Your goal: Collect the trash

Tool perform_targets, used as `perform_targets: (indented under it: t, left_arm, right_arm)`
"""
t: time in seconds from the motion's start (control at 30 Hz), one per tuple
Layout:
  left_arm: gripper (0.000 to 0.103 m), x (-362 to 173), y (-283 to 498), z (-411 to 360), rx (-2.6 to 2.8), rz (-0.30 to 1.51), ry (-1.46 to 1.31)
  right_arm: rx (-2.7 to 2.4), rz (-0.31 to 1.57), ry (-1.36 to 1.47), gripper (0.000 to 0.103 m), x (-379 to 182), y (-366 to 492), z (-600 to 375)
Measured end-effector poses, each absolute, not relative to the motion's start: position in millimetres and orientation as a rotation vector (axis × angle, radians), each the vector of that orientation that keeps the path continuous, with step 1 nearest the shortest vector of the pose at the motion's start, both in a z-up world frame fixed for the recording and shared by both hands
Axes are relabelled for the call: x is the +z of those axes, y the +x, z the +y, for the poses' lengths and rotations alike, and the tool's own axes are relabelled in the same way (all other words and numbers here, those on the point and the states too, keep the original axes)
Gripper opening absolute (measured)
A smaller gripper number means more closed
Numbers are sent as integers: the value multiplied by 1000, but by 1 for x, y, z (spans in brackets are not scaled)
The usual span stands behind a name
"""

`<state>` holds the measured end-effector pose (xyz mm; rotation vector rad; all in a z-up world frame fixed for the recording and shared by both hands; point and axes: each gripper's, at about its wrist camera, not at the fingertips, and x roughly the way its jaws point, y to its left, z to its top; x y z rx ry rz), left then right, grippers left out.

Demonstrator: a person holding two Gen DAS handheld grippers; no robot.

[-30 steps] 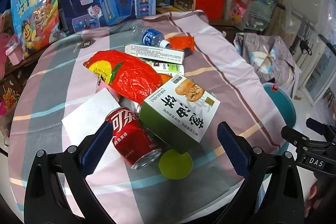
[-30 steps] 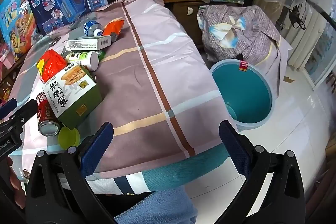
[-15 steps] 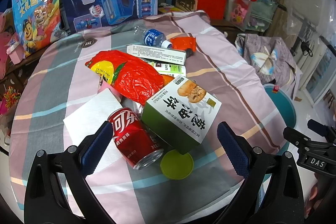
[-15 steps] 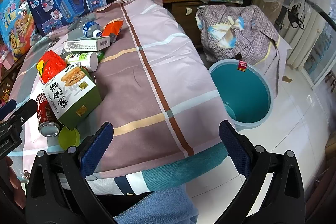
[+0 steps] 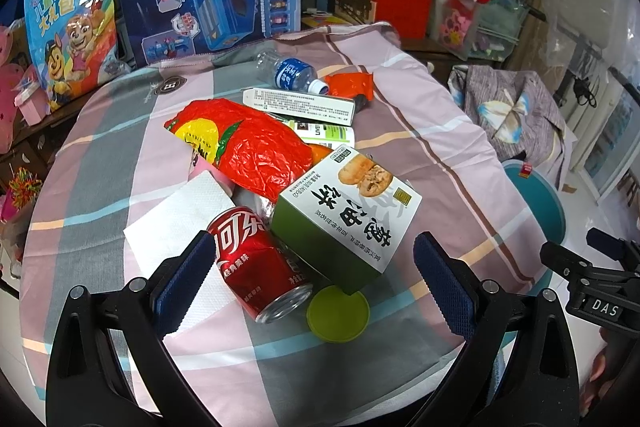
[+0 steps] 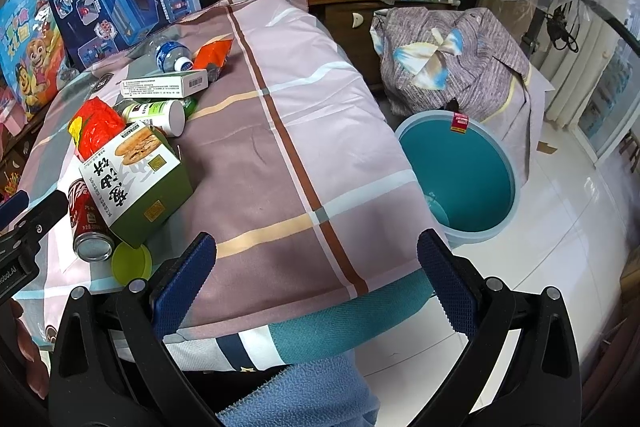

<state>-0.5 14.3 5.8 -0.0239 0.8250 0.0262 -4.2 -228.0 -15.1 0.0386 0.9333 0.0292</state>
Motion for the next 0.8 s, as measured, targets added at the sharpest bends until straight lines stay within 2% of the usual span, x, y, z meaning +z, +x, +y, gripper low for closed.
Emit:
perform_targets:
  t: [0.8]
  left_arm:
    - [99,-1,0,25,13,840,-51]
  right_arm:
    - [34,977,21,97,-30,1,-219]
